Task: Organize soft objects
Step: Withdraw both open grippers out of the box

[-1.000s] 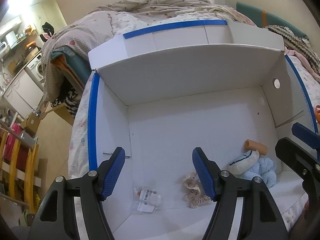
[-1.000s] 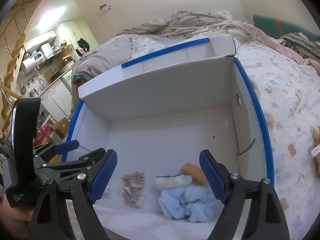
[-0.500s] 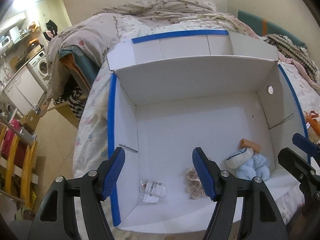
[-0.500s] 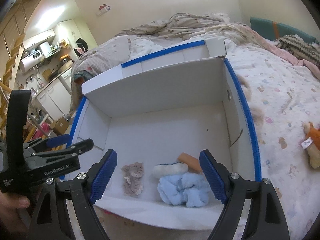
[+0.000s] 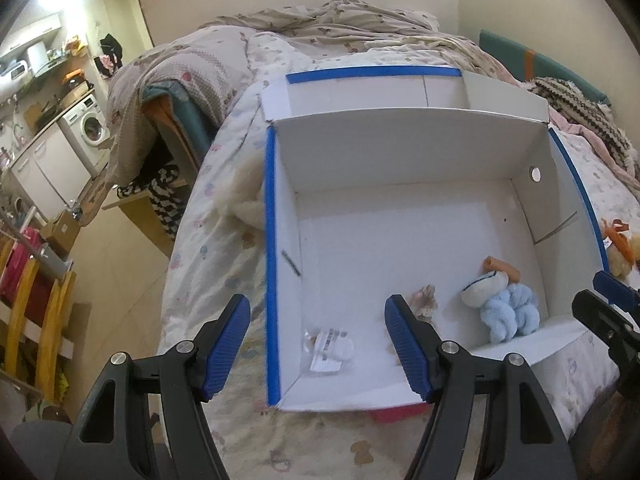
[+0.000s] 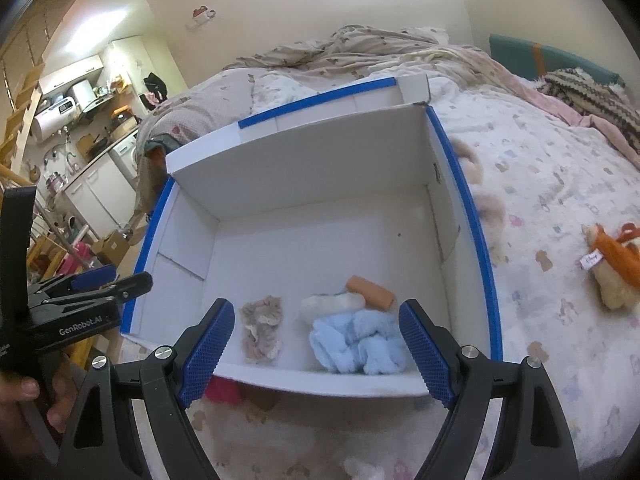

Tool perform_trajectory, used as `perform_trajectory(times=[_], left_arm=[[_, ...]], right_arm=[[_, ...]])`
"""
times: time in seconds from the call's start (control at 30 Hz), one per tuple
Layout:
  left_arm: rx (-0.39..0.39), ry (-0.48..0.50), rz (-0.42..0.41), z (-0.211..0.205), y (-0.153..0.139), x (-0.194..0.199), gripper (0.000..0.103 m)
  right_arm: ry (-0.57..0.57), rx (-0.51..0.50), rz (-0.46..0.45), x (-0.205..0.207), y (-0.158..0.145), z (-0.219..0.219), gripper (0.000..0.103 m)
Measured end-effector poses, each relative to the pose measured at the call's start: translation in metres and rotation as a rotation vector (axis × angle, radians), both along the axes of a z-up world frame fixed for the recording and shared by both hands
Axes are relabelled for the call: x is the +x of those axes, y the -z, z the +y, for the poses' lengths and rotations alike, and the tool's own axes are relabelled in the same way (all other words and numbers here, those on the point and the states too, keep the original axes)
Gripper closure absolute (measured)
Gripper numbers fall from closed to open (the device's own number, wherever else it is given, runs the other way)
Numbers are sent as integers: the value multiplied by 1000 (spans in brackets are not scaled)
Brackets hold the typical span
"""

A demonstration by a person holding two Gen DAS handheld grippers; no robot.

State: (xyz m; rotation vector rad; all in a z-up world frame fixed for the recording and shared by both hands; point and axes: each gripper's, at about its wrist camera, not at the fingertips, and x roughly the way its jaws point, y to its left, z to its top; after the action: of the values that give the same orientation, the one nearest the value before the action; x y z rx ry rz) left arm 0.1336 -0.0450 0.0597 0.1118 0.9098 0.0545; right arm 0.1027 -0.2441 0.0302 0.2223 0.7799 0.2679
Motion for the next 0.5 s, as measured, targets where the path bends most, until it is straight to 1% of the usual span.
perform_trajectory(times=[0.23,0.5], left_arm=[[-16,-10,-12,16,0,-22,36],[-71,-34,-4,32,7,-48,36]], right_arm=[[12,-6,14,-16,2,-1,14],[19,-13,60,-30,8,0,14]])
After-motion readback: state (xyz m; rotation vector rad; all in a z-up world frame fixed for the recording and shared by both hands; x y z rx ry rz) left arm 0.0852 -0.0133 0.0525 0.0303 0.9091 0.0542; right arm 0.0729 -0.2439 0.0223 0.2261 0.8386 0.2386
